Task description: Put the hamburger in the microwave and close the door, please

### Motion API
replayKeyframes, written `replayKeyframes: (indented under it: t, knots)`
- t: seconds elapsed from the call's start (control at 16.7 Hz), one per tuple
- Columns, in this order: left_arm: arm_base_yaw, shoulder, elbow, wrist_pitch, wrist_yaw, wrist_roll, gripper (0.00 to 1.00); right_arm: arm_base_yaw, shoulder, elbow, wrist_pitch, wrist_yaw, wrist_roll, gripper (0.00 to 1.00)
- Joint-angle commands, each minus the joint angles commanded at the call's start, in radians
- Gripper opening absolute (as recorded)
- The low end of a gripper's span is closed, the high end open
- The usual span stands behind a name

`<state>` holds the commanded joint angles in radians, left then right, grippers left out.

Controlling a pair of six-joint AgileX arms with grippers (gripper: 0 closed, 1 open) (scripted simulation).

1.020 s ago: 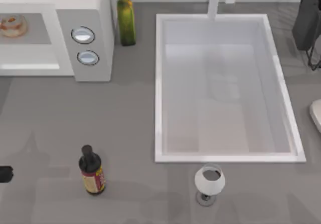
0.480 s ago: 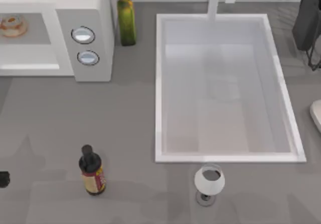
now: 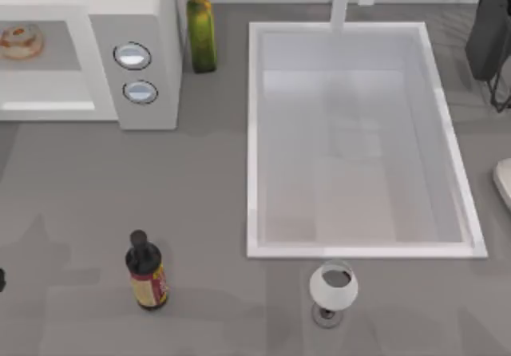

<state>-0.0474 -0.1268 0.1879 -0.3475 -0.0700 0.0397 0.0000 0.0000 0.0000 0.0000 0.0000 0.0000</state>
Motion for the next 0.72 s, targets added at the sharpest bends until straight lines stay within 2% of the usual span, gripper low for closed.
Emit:
replayKeyframes:
  t: [0.3, 0.72]
  knots:
    - [0.216, 0.316, 0.25, -0.103, 0.136, 0.175, 0.0, 0.0, 0.0, 0.0, 0.0, 0.0, 0.0, 1.0]
    - [0.622, 1.089, 0.696, -0.29, 0.41, 0.504, 0.0, 0.0, 0.0, 0.0, 0.0, 0.0, 0.0, 1.0]
